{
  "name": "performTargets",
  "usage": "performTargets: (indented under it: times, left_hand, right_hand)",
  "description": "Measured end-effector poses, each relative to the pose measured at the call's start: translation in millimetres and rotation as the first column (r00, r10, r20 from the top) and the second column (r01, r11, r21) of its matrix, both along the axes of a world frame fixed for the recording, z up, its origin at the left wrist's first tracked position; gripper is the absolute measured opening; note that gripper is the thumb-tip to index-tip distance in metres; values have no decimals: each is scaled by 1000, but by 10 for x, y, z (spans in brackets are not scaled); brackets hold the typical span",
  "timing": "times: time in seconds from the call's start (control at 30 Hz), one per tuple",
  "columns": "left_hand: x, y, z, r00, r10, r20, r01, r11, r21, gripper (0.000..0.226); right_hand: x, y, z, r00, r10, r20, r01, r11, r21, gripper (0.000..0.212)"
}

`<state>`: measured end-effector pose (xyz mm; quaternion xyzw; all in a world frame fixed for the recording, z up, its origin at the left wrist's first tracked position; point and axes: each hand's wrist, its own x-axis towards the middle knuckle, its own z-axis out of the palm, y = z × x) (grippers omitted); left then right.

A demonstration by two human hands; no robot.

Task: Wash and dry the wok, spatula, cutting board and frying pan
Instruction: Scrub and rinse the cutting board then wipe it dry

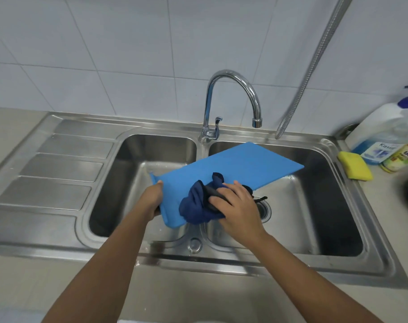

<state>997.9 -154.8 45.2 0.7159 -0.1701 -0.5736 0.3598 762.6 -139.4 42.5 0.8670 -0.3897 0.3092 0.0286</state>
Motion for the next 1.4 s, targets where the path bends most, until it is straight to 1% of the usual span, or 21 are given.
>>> performTargets:
  times: [0.1,0.17,0.23,0.27,0.3,0.37,0.4,0.5,0.57,0.67,0.73,0.8,0.87,0.93,1.0,1.03,1.07,1.17,1.2,1.3,1.4]
  left_hand:
    - [-88,37,211,1000,-22,11,22,999,-44,38]
    - [-132,88,323,999,-22,45,26,997,-76,46]
    - [-157,138,316,971,-93,221,124,984,-129,68]
    - [-197,203,363,926,-128,355,197,967,-163,78]
    - [-234,279,393,877,-122,465,246,945,-216,81]
    - [-363,424,486,773,-52,632,337,878,-339,73]
    - [-419,471,517,737,3,676,362,843,-398,73]
    - [-475,516,667,666,111,737,471,704,-531,91]
    - [-520,477,840,621,113,776,574,608,-548,97]
    - [-693,422,1149,531,150,834,721,437,-537,94]
    - [-788,381,1266,479,167,862,778,374,-505,90]
    - [-874,363,1365,439,158,885,807,365,-465,82]
    - [-957,363,1489,418,103,902,806,415,-421,70]
    - [-1054,363,1619,358,58,932,819,461,-343,56]
    - [-1183,374,1753,295,42,954,834,475,-279,50]
    - [-1259,384,1806,296,45,954,831,480,-280,51]
    - [-1343,396,1850,327,46,944,817,488,-306,51]
    - [-1546,457,1899,514,33,857,712,541,-448,47]
    - [-1579,473,1886,566,34,823,674,556,-486,45]
    - [-1594,529,1844,732,57,679,506,622,-598,36]
    - [-1511,582,1804,831,123,543,332,673,-661,31]
  right_hand:
    - [-103,13,125,997,5,80,-6,1000,8,47]
    - [-152,-6,253,993,-30,110,25,999,47,42]
    - [-212,-41,373,992,-49,113,40,996,81,39]
    - [-250,-49,424,992,-52,113,41,995,95,39]
    - [-285,-50,473,991,-55,120,41,993,111,40]
    - [-355,-53,590,985,-59,159,37,990,136,38]
    - [-390,-66,657,982,-59,182,33,989,143,35]
    - [-497,-123,877,975,-37,218,2,988,155,33]
    - [-561,-141,1001,974,-26,223,-13,985,170,35]
    - [-651,-111,1106,965,-34,261,-20,979,202,33]
    - [-709,-103,1123,957,-64,282,-6,971,241,35]
    - [-785,-103,1141,949,-98,300,11,961,276,39]
    - [-887,-91,1188,942,-107,318,6,953,303,40]
    - [-998,-68,1254,936,-106,335,-6,948,318,40]
    - [-1106,-46,1311,926,-111,361,-6,951,309,42]
    - [-1151,-38,1327,914,-121,386,3,956,293,45]
    - [-1189,-30,1335,892,-144,429,22,960,278,47]
    - [-1279,-10,1305,745,-259,615,126,960,252,45]
    - [-1288,4,1287,705,-287,648,163,956,246,44]
    - [-1212,98,1204,685,-295,666,186,955,231,49]
    - [-1020,225,1102,689,-296,661,116,946,303,55]
